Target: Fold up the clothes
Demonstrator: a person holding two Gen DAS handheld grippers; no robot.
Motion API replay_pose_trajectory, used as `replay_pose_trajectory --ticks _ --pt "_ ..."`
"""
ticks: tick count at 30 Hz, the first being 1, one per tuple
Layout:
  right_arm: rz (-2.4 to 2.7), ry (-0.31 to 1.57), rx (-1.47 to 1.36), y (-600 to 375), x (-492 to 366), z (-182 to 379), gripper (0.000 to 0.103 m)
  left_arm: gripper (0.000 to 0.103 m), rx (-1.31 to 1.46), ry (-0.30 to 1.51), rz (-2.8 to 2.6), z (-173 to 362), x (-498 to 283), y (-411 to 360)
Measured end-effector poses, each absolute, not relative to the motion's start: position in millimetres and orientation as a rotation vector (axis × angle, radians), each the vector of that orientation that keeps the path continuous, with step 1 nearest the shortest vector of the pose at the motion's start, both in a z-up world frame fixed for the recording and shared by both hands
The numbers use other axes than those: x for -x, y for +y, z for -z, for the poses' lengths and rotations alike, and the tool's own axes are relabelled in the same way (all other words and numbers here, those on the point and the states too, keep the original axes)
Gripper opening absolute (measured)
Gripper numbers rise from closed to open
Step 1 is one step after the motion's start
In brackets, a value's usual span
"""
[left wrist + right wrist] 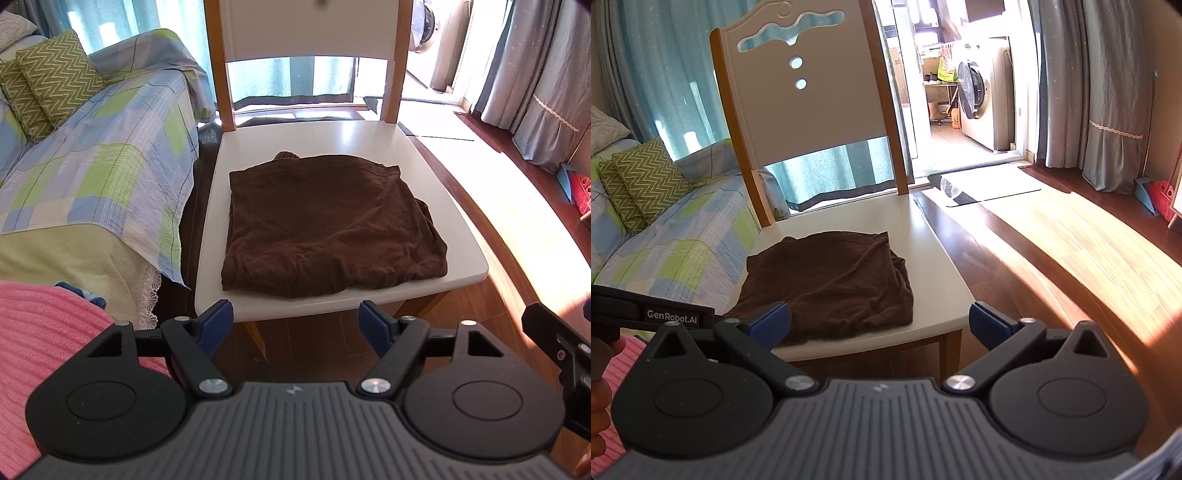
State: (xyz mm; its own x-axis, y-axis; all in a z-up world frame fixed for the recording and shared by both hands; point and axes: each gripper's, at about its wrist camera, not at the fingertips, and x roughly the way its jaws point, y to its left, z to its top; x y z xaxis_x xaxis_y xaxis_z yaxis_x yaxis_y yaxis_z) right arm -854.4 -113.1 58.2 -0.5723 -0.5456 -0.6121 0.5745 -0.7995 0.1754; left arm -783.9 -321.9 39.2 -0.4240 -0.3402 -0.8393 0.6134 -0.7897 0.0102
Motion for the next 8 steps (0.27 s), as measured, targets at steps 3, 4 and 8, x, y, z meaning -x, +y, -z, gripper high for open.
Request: replay_pose_trajectory --ticks 3,4,8 --pt "2.346 0.049 -0.89 -108.8 857.2 -58.4 0.102 0.077 -1.203 0.403 2.222 -36.3 787.2 -323.7" --pt "2.347 0.049 -0.889 -108.0 858.2 -58.1 0.102 0.077 -1.2 0.404 2.224 -35.3 788.1 -324.5" --pt "2.343 0.057 -0.893 -110.4 860.8 -54.8 0.102 0.077 -1.155 0.394 2.238 -31.3 781.5 -325.8"
